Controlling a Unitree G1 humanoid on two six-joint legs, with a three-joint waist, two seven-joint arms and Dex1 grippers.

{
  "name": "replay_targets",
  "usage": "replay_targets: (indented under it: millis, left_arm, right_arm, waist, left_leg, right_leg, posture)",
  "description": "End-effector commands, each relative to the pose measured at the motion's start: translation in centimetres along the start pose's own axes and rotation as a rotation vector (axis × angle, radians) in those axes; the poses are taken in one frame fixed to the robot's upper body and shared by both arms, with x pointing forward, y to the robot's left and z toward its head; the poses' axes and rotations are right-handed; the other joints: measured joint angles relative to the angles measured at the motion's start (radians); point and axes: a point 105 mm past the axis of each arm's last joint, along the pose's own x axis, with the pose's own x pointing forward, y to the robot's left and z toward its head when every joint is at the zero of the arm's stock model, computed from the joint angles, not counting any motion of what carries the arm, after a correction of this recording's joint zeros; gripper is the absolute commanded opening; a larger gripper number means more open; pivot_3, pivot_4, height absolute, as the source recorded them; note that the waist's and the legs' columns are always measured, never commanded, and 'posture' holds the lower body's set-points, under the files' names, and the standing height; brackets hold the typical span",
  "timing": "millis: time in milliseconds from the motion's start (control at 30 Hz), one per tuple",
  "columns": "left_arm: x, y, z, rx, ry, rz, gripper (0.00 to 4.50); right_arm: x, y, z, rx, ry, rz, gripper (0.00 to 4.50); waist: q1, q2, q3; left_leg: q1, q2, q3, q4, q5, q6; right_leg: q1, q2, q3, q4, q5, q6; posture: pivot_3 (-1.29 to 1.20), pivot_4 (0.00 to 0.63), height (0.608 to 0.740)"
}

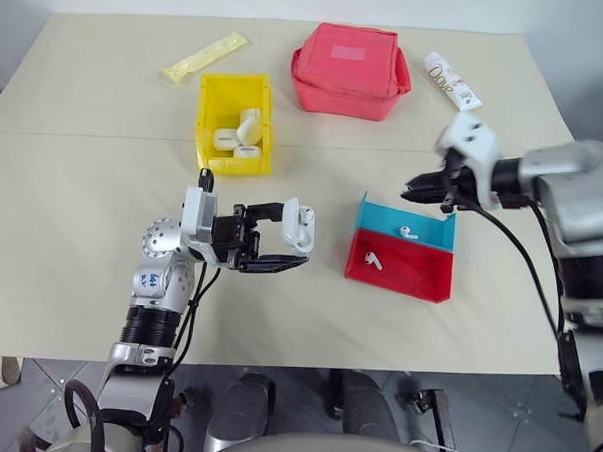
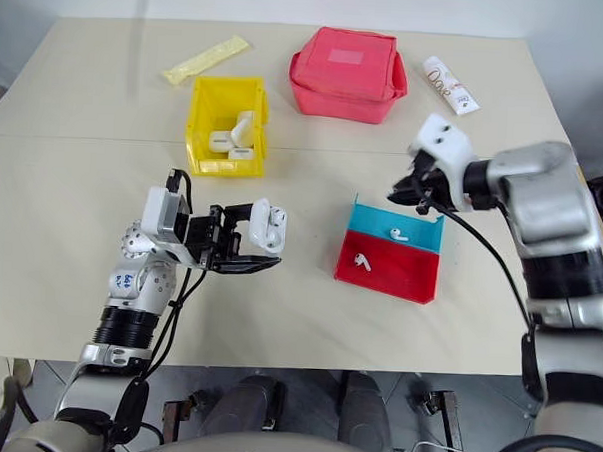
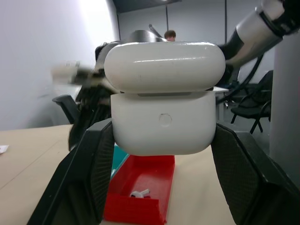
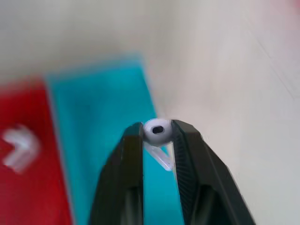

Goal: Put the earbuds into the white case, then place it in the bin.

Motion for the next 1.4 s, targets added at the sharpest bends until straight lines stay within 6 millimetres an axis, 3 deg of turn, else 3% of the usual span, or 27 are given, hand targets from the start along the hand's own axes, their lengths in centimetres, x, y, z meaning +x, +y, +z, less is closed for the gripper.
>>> replay_targets:
  millis: [33,267,400,800,1400]
  left_arm:
    - [0.8,0.7,0.6,0.03,-0.043,-0.02,2.74]
    - [1.2,2.1,0.4,0.021,-0.048,-0.07,2.74]
    - [1.9,2.6,0.5,0.024,-0.058,-0.104,2.74]
    - [2.7,2.8,1.1,0.024,-0.083,-0.157,2.74]
    - [2.2,2.2,0.3,0.009,-0.078,-0.143,2.74]
  right_arm:
    - [-2.3,3.5,3.2,-0.041,-0.233,0.055,0.48]
    - [-2.4,9.1,6.8,0.084,-0.6,0.149,0.48]
    - [-1.5,11.3,6.9,0.189,-0.676,0.189,0.48]
    - [1.1,12.2,5.6,0.292,-0.686,0.171,0.48]
    - [1.4,13.1,7.0,0.282,-0.727,0.241,0.48]
  waist:
    - [0.003,0.0,0.0]
    - [-0.006,0.0,-0.001]
    - [-0.003,0.0,-0.001]
    - [-0.006,-0.001,-0.001]
    - [-0.005,-0.001,-0.001]
  left_leg:
    - [0.001,0.0,0.0,0.0,0.0,0.0]
    - [0.002,0.001,0.001,-0.001,0.0,0.0]
    - [0.002,0.001,0.001,-0.001,0.0,0.0]
    - [0.002,-0.002,0.001,-0.001,0.001,0.002]
    - [0.002,-0.002,0.001,-0.001,0.001,0.003]
  right_leg:
    - [0.0,0.0,0.0,0.0,0.0,0.0]
    - [0.0,0.0,0.002,0.001,0.0,0.001]
    - [0.0,0.001,0.001,0.001,0.0,0.0]
    - [-0.001,0.0,0.003,0.002,0.0,0.001]
    - [-0.001,0.0,0.003,0.002,0.0,0.0]
  posture:
    - [0.0,0.15,0.74]
    - [0.0,0.15,0.74]
    - [0.0,0.15,0.74]
    - [0.0,0.15,0.74]
    - [0.0,0.15,0.74]
